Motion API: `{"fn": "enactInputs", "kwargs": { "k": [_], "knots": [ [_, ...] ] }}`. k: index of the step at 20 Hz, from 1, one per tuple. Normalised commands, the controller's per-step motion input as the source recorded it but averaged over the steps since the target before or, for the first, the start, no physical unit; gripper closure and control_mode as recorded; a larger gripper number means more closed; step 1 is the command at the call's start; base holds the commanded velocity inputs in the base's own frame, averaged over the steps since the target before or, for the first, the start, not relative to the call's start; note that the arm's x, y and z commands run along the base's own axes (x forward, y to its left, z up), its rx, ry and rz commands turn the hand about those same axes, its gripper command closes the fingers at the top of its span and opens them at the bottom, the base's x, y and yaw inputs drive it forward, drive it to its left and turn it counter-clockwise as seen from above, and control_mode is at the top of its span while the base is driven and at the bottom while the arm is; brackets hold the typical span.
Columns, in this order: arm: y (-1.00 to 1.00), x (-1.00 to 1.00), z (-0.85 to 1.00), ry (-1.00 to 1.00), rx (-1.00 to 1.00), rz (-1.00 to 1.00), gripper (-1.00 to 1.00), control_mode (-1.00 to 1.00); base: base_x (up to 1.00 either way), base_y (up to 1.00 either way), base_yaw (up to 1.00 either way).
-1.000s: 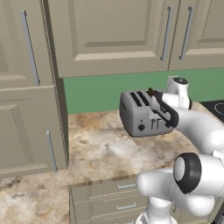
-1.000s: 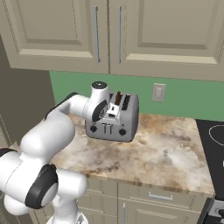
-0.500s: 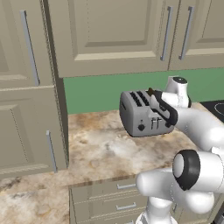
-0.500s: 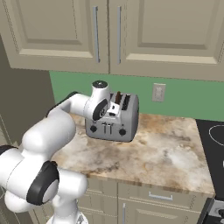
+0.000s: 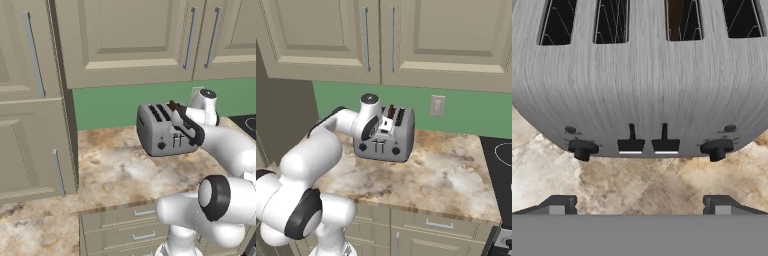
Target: Start the toaster. Once the lever pops up, take the bread to the plate on the dining counter.
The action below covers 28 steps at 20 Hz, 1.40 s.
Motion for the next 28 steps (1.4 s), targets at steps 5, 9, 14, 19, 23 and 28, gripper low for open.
{"fn": "enactInputs", "kwargs": {
  "k": [5,9,14,19,23,28],
  "knots": [
    [0.00,0.00,0.00,-0.09,0.00,0.00,-1.00,-1.00,0.00,0.00,0.00],
    [0.00,0.03,0.00,-0.10,0.00,0.00,-1.00,-1.00,0.00,0.00,0.00],
    [0.00,0.05,0.00,-0.05,0.00,0.00,-1.00,-1.00,0.00,0.00,0.00],
    [0.00,0.00,0.00,0.00,0.00,0.00,-1.00,-1.00,0.00,0.00,0.00],
    [0.00,0.00,-0.08,0.00,0.00,0.00,-1.00,-1.00,0.00,0.00,0.00],
    [0.00,0.00,-0.06,0.00,0.00,0.00,-1.00,-1.00,0.00,0.00,0.00]
  ]
}}
